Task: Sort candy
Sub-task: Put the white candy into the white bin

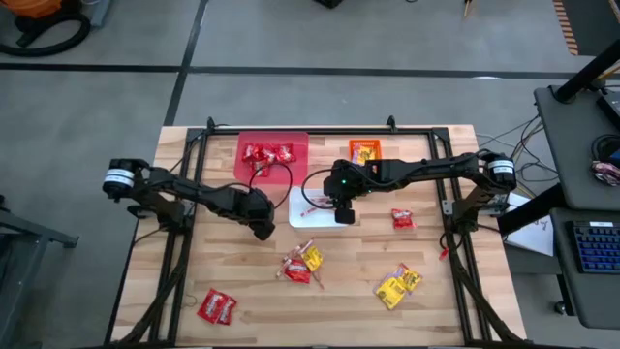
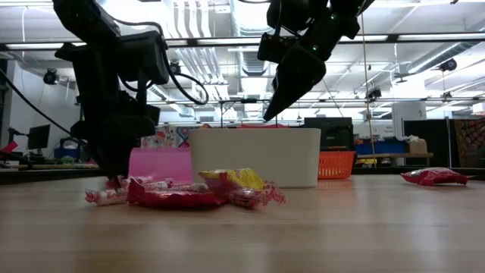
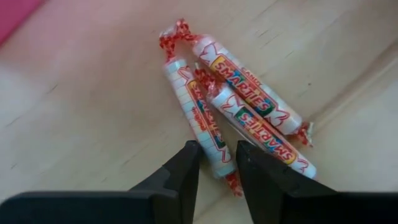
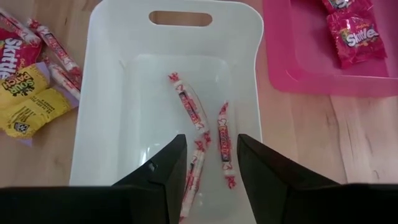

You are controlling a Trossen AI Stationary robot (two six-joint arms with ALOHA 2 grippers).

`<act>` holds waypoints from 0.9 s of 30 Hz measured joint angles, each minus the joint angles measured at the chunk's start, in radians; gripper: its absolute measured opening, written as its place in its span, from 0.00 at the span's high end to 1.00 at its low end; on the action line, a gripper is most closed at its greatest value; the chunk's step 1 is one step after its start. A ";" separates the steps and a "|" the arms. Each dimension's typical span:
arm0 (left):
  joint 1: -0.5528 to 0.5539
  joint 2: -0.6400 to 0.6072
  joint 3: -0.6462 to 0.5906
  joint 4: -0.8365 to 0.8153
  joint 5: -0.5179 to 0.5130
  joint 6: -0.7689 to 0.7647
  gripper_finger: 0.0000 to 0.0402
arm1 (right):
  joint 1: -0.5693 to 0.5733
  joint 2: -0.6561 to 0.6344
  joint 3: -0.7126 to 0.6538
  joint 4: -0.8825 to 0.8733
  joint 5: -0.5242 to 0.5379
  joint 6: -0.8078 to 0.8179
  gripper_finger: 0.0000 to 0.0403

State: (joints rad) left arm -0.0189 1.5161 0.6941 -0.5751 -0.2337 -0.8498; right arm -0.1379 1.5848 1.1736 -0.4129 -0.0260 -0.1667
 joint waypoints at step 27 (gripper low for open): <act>0.002 -0.270 -0.005 -0.014 0.007 0.150 0.99 | 0.000 -0.022 0.029 -0.200 0.000 0.017 0.66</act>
State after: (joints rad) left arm -0.0166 1.2458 0.6895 -0.5890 -0.2264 -0.6999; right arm -0.1375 1.5630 1.2025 -0.6128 -0.0265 -0.1502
